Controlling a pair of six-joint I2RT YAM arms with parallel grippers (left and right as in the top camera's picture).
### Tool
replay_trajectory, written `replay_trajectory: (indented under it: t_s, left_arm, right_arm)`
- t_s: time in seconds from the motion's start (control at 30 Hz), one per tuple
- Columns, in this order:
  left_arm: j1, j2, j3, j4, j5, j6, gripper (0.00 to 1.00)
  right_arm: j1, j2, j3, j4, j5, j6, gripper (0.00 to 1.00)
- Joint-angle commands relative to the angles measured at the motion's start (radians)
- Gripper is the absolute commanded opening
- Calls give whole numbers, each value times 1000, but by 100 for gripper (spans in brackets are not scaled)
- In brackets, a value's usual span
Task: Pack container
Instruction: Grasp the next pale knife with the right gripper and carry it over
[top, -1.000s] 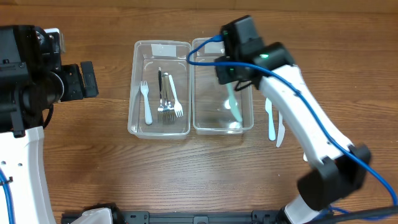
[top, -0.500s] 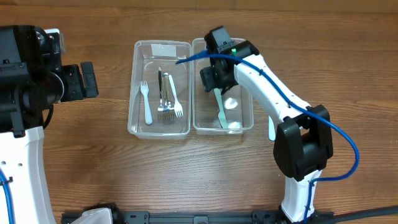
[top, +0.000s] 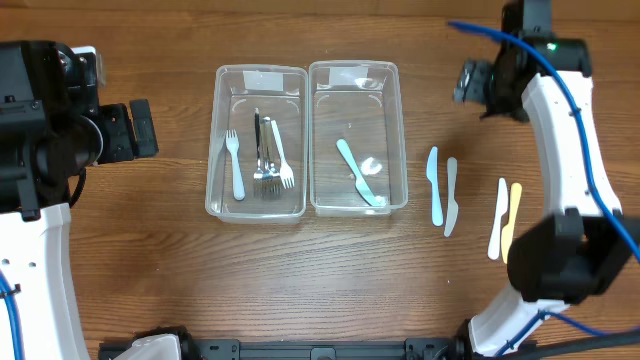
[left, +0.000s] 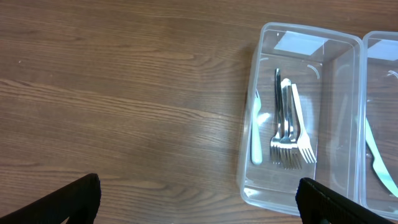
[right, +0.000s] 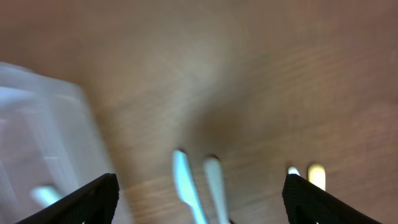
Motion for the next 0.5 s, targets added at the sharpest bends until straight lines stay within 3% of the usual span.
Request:
replay_trajectory:
  t_s: [0.0, 0.47]
  left_arm:
    - [10, 6, -7, -3, 8, 23, 100]
    - [10, 6, -7, -10, 7, 24, 100]
  right_arm:
    - [-36, 64, -100, 19, -2, -4, 87]
    - [-37, 225, -179, 64, -47, -50, 87]
